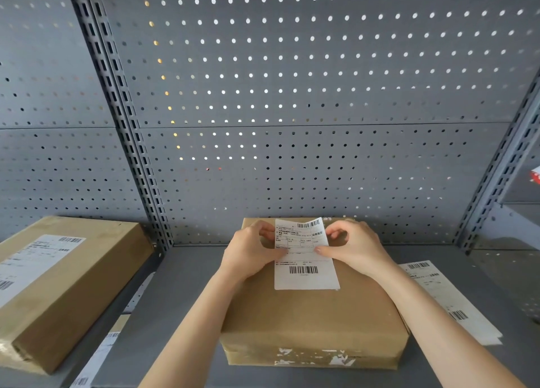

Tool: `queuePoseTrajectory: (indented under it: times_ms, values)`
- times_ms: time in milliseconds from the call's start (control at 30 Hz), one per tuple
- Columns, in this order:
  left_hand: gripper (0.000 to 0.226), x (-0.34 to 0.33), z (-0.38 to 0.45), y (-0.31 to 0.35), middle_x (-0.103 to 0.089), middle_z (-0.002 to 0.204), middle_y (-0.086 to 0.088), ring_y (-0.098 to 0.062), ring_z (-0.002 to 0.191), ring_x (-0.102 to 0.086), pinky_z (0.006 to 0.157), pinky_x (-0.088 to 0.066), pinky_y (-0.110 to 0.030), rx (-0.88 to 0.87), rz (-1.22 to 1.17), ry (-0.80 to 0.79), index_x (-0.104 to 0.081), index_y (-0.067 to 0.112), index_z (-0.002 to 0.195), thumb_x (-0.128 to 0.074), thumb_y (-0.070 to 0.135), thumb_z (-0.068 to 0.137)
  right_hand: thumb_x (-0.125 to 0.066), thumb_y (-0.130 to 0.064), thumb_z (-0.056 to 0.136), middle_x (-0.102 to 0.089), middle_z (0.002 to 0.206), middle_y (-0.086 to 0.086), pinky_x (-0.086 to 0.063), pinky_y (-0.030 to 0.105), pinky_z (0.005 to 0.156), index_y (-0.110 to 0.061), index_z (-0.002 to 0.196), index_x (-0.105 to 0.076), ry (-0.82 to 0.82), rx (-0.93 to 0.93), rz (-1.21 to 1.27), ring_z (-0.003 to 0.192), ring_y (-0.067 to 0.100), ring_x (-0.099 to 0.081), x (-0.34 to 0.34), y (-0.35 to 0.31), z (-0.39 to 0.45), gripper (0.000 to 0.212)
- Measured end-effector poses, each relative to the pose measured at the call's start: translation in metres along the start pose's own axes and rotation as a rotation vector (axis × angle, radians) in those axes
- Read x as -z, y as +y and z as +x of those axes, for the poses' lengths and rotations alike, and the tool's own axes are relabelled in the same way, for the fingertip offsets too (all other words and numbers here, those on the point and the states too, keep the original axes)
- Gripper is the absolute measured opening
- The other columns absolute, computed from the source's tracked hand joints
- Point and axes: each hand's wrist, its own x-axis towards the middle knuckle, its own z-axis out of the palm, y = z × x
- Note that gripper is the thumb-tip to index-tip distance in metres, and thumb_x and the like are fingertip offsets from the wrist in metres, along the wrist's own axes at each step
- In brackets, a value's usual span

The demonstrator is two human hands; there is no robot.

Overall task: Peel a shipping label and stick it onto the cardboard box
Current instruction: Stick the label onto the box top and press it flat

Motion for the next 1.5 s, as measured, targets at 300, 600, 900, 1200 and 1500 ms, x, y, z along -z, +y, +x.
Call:
queuePoseTrajectory:
  times_ms: [300, 600, 900, 1200, 1500]
  values:
    - [0.039, 0.001, 0.006, -0.004, -0.063, 0.093, 0.015, 0.002, 0.073, -0.053, 0.068, -0.044, -0.020, -0.002, -0.090, 0.005, -0.057, 0.027, 0.107, -0.078, 0.028, 0.074, -0.079, -0.047, 0.063, -0.063, 0.097, -0.013, -0.044, 0.041, 0.090, -0.031, 0.091, -0.066, -0.015, 0.005, 0.006, 0.101, 0.013, -0.053, 0.000, 0.000, 0.005, 0.035]
    - [0.049, 0.001, 0.016, -0.008, -0.064, 0.083, 0.017, -0.008, 0.079, -0.050, 0.076, -0.043, -0.028, -0.006, -0.107, -0.003, -0.056, 0.022, 0.114, -0.080, 0.021, 0.072, -0.082, -0.043, 0.062, -0.063, 0.093, -0.015, -0.044, 0.040, 0.088, -0.028, 0.090, -0.065, -0.044, 0.001, 0.058, 0.095, 0.013, -0.053, 0.002, 0.002, 0.012, 0.035]
    - [0.046, -0.003, 0.021, -0.013, -0.062, 0.093, 0.017, -0.012, 0.089, -0.057, 0.083, -0.052, -0.036, -0.022, -0.010, -0.034, -0.055, 0.029, 0.113, -0.077, 0.030, 0.073, -0.081, -0.045, 0.062, -0.063, 0.093, -0.015, -0.042, 0.042, 0.092, -0.030, 0.086, -0.066, -0.044, 0.012, 0.017, 0.101, 0.014, -0.053, 0.003, 0.003, 0.015, 0.031]
    - [0.041, -0.003, 0.031, -0.010, -0.061, 0.094, 0.018, -0.012, 0.089, -0.054, 0.085, -0.052, -0.039, -0.027, -0.012, -0.036, -0.055, 0.031, 0.116, -0.071, 0.031, 0.078, -0.079, -0.044, 0.065, -0.063, 0.091, -0.015, -0.042, 0.044, 0.094, -0.029, 0.086, -0.066, -0.033, -0.002, 0.018, 0.098, 0.013, -0.054, 0.001, 0.001, 0.025, 0.028]
    - [0.047, -0.002, 0.040, -0.009, -0.063, 0.092, 0.012, -0.003, 0.068, -0.050, 0.075, -0.048, -0.026, -0.069, -0.024, -0.049, -0.056, 0.025, 0.120, -0.074, 0.020, 0.077, -0.081, -0.036, 0.066, -0.063, 0.092, -0.016, -0.037, 0.029, 0.075, -0.027, 0.085, -0.066, -0.082, 0.013, 0.069, 0.087, 0.004, -0.050, 0.001, 0.003, 0.032, 0.026]
